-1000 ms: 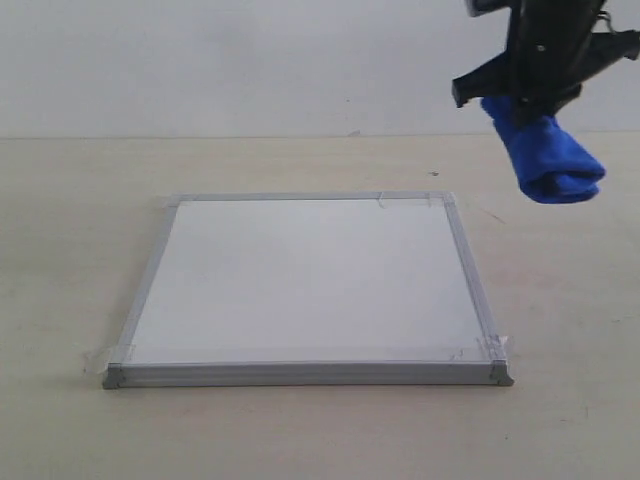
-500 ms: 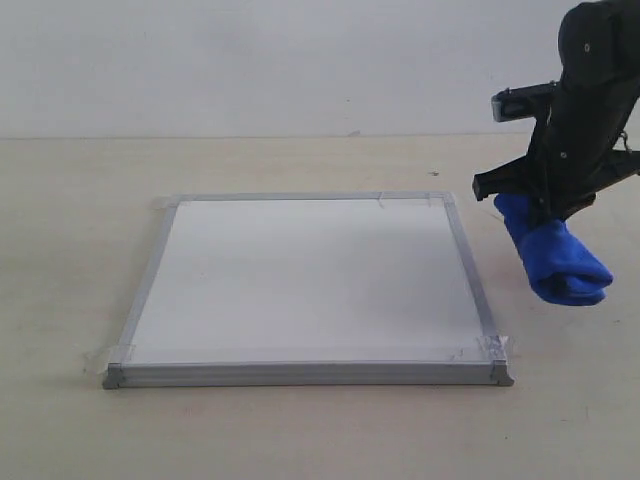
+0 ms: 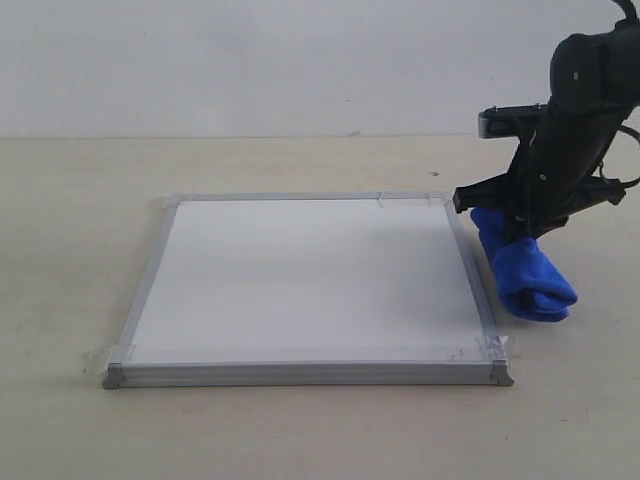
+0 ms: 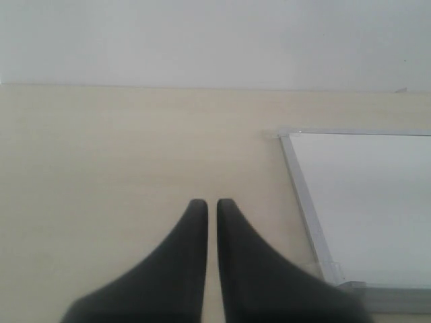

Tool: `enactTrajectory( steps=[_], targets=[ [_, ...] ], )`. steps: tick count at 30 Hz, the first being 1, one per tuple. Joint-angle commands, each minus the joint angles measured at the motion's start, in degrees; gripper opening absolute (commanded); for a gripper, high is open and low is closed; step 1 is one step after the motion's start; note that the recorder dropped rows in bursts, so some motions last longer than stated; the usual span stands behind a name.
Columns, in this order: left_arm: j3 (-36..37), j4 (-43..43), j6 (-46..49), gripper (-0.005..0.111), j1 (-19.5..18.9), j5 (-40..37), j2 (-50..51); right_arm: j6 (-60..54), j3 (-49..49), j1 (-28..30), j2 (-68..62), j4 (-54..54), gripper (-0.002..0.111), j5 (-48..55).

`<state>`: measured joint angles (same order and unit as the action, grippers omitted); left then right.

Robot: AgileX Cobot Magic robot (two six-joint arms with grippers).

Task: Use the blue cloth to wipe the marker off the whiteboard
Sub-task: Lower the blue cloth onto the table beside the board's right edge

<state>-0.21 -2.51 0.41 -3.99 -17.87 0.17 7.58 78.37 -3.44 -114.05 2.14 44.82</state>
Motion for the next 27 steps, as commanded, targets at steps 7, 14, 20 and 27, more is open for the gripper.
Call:
enactTrajectory(
  steps=[7, 14, 20, 27],
  targets=[
    [0.21, 0.19, 0.02, 0.005, -0.07, 0.53, -0.17, -2.76, -0.15, -0.06, -2.54, -0.19, 0.029, -0.25],
    [0.21, 0.19, 0.02, 0.005, -0.07, 0.53, -0.17, 0.08, -0.15, -0.06, -2.54, -0.30, 0.061, -0.62],
    [0.21, 0.19, 0.02, 0.005, -0.07, 0.53, -0.17, 0.08, 1.77, -0.06, -2.54, -0.30, 0.061, 5.94],
    [0.21, 0.19, 0.02, 0.005, -0.07, 0.53, -0.17, -0.97, 7.00, -0.06, 0.43, -0.30, 0.061, 10.77]
  ],
)
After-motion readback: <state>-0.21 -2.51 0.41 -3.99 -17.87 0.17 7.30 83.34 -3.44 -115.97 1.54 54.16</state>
